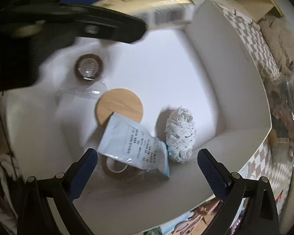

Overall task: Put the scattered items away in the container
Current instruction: 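Lower the tissue pack into the box and open the left gripper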

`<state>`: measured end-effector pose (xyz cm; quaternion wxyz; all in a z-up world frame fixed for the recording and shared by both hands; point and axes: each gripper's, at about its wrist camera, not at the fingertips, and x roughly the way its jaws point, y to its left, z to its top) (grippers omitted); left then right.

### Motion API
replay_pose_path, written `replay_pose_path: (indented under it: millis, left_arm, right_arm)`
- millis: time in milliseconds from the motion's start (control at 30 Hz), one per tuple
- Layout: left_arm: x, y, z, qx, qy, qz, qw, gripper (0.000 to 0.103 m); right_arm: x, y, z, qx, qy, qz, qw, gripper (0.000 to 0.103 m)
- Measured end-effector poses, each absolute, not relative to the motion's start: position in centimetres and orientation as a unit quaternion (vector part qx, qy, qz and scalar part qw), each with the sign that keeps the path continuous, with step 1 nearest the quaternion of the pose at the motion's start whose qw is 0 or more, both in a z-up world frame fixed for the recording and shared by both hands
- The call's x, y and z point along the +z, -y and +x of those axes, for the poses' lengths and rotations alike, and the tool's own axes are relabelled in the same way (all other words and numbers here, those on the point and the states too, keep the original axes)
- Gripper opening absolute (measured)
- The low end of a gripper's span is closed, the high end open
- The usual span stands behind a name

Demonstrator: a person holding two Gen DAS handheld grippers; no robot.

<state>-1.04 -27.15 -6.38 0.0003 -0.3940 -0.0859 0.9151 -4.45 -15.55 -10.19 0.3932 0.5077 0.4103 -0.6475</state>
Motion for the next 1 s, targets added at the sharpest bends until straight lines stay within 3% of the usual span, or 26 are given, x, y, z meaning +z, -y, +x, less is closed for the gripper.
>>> replay_pose_path:
  millis: [500, 1000]
  left_arm:
    - [-6.4, 28.1, -1.2, 0.913, 0.083, -0.398, -0.008, 0.053]
    - [-7.3, 26.6, -3.1, 0.897, 0.050, -0.440, -0.011, 0.052]
  right_arm:
    - [-9.0, 14.7, -9.6, -0.740, -0.365, 0.482, 0.295, 0.101]
    - [-6.2, 12.3, -6.8, -0.777, -0.249, 0.452, 0.362, 0.102]
